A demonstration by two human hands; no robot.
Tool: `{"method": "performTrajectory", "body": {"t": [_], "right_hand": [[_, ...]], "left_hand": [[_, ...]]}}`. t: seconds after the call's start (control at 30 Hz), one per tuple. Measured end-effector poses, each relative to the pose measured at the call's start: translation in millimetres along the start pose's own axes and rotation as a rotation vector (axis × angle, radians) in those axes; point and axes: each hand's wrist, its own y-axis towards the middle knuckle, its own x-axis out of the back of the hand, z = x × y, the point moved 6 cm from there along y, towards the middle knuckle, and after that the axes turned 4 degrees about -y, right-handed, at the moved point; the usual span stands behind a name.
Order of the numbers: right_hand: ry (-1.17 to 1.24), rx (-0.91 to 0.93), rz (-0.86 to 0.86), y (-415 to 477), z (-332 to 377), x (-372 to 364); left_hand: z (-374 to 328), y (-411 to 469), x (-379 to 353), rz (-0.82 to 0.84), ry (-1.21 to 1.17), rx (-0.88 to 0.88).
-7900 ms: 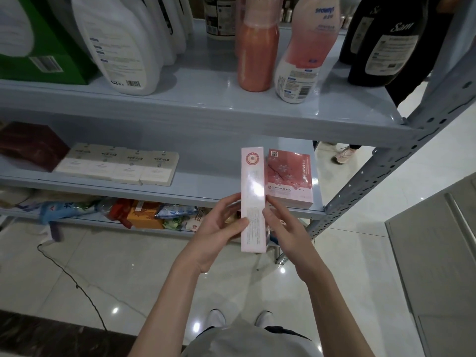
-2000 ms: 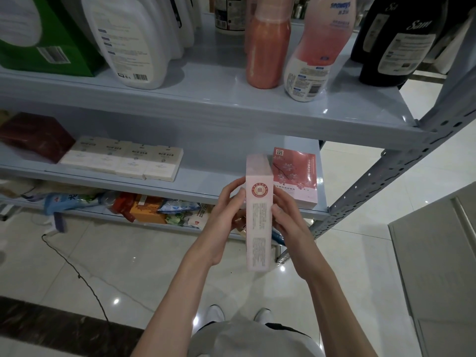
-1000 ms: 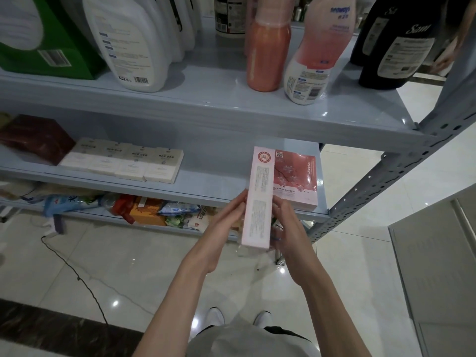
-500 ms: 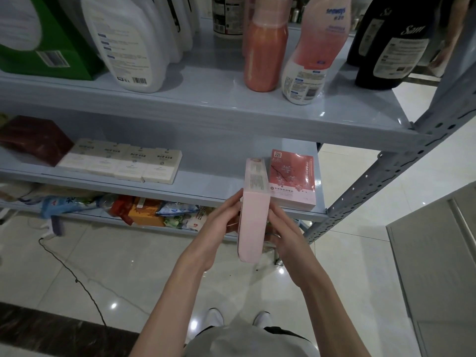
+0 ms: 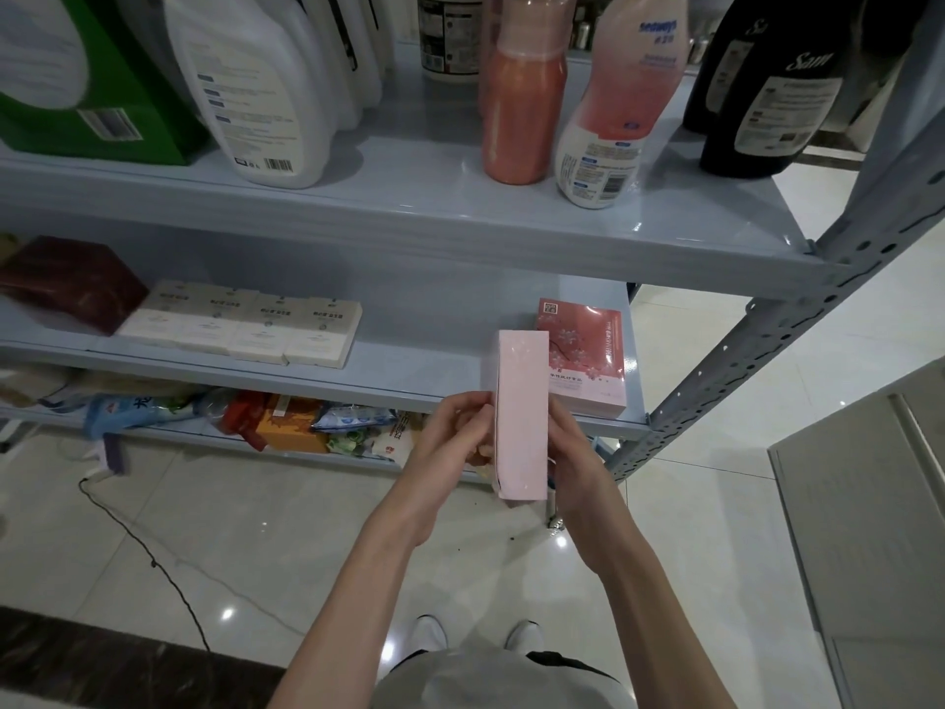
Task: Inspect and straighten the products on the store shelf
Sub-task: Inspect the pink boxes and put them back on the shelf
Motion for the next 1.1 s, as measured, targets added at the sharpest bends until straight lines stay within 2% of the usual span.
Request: {"method": "performTrajectory", "body": {"t": [0.33, 0.53, 0.67, 0.9, 1.1], "right_hand": [[0.069, 0.047, -0.017, -8, 12, -5], [-0.005, 0.009, -0.03, 1, 0, -1], [-0.058, 0.004, -0.01, 2, -3, 1], [0.04, 0.026, -0.11, -5, 6, 4], [0.086, -0.018, -0.111, -4, 2, 1]], "left_hand": [[2, 1, -3, 0.041, 0.017, -0.004], [6, 1, -4, 0.049, -0.117, 0.005], [4, 2, -1, 0.034, -0.102, 0.015], [0, 2, 0, 0.034, -0.005, -0.003], [6, 4, -3, 0.051, 0.018, 0.043]]}}
